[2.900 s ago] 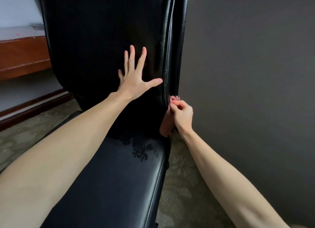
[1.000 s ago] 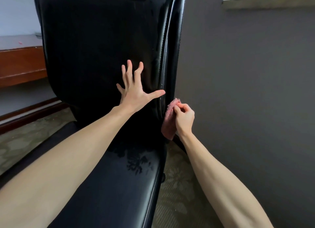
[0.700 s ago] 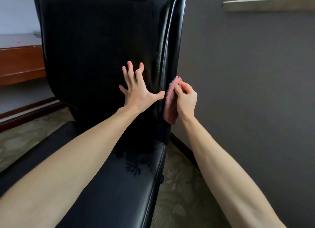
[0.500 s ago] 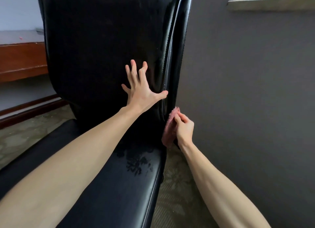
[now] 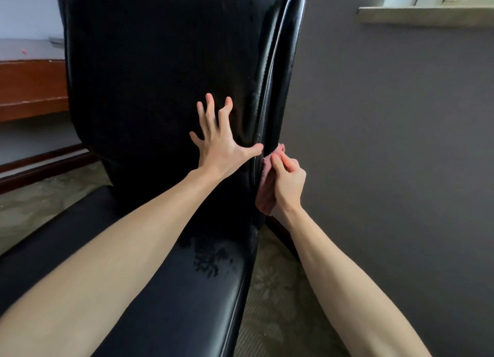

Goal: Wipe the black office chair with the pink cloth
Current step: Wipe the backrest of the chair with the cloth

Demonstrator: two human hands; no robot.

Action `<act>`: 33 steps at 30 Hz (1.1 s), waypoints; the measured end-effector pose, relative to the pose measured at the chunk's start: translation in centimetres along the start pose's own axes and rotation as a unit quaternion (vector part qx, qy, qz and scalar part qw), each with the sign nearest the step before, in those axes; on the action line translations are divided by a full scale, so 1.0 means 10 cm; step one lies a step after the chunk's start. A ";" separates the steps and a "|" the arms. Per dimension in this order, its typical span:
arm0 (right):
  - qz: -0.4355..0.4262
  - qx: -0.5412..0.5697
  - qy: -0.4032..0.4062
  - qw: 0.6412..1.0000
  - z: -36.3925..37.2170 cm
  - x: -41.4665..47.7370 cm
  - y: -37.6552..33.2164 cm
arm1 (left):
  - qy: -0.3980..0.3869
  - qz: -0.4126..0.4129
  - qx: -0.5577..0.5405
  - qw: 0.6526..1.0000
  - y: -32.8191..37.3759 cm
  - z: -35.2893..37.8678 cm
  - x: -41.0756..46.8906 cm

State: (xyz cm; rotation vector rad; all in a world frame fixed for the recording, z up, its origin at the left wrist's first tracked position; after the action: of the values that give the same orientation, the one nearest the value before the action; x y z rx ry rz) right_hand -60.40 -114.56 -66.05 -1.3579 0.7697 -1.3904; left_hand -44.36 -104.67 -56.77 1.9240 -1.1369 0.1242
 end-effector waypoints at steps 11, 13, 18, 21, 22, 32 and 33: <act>-0.044 0.008 0.000 0.999 0.04 0.21 -0.54 | -0.004 0.008 -0.010 1.000 0.03 -0.04 -0.06; -0.061 -0.003 -0.004 0.998 0.03 0.23 -0.64 | -0.006 0.010 -0.012 1.000 0.04 -0.04 -0.07; -0.036 -0.094 -0.007 0.995 -0.16 -0.11 -0.09 | -0.014 0.018 -0.010 1.000 0.08 -0.02 -0.12; 0.008 -0.166 -0.024 0.986 -0.30 -0.38 0.33 | -0.016 0.017 -0.010 1.000 0.09 -0.02 -0.14; 0.019 -0.174 -0.028 0.984 -0.32 -0.40 0.38 | -0.016 0.017 -0.009 1.000 0.09 -0.03 -0.14; -0.062 -0.054 0.009 0.997 -0.21 -0.07 -0.19 | -0.025 0.015 -0.013 0.999 0.08 -0.02 -0.16; -0.051 -0.059 0.008 0.997 -0.24 -0.14 -0.04 | -0.025 0.016 -0.011 1.000 0.09 -0.01 -0.17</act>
State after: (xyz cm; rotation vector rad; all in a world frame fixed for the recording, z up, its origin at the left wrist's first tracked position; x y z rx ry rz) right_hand -62.99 -113.61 -66.55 -1.4963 0.8135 -1.4554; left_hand -45.93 -103.66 -56.92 1.8999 -1.1971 0.0804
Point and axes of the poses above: each hand's wrist, its own x-axis towards the middle knuckle, its own z-axis out of the palm, y = z × x, the point moved 10 cm from there along x, towards the middle knuckle, and after that the axes turned 6 degrees about -z, right-handed, at the moved point
